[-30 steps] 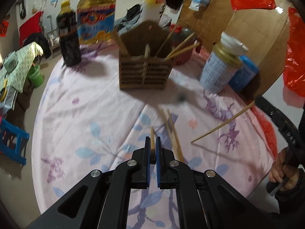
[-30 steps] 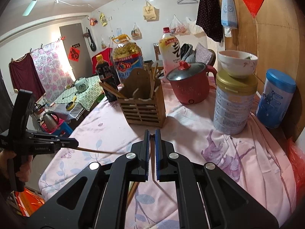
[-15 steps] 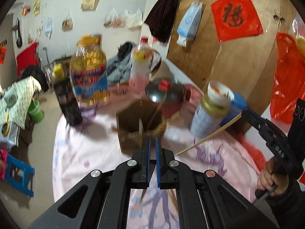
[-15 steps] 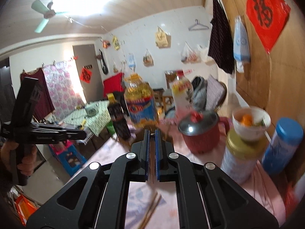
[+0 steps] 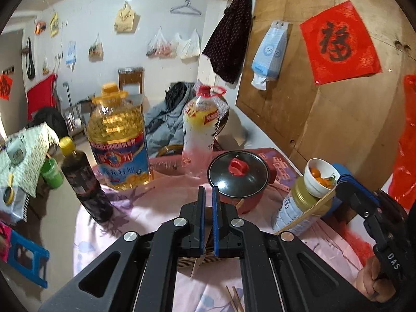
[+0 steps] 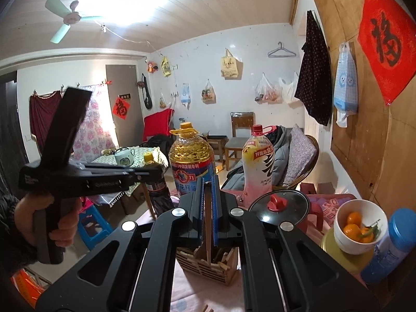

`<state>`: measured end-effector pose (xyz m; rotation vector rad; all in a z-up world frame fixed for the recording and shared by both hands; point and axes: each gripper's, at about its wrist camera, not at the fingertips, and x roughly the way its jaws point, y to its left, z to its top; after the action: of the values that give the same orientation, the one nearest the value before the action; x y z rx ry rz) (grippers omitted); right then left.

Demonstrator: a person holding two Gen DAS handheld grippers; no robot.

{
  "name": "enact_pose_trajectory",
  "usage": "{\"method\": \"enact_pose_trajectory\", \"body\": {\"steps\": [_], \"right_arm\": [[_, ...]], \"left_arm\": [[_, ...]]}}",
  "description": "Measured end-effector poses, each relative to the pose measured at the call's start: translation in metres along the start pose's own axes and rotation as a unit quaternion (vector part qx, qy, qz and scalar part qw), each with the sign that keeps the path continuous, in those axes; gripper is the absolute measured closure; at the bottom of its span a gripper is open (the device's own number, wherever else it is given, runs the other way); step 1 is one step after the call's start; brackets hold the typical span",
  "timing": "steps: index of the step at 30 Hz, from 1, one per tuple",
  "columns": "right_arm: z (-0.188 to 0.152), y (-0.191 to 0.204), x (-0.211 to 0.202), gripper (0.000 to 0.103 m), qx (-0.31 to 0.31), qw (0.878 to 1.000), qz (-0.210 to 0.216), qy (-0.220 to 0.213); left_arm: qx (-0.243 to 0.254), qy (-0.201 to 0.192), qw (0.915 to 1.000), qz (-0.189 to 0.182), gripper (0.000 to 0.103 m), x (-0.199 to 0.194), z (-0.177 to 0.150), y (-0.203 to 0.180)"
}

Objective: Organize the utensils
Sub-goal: 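Lift both held chopsticks and carry them above the wooden holder, then lower both chopsticks into the holder slots and open both grippers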

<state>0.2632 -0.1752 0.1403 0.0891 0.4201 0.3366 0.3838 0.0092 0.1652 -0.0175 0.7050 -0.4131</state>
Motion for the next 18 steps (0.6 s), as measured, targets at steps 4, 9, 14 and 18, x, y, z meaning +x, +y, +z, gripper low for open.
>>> {"method": "enact_pose_trajectory", "body": {"steps": [4,9,14,18], "right_arm": [[0.003,-0.002,0.016,0.097,0.0,1.0,0.0,0.004],[0.002,-0.006,0.033,0.097,0.003,1.0,-0.002,0.011],[-0.005,-0.011,0.043,0.097,0.015,1.0,-0.001,0.023],[-0.004,-0.015,0.045,0.097,0.017,1.0,-0.001,0.023]], "left_arm": [[-0.01,0.006,0.9999,-0.009,0.099,0.017,0.004,0.01],[-0.015,-0.008,0.9997,-0.017,0.099,0.018,0.016,0.017],[-0.014,0.024,0.9985,-0.047,0.099,0.034,-0.014,0.011],[0.03,0.062,0.9942,-0.083,0.094,0.05,-0.072,-0.009]]}}
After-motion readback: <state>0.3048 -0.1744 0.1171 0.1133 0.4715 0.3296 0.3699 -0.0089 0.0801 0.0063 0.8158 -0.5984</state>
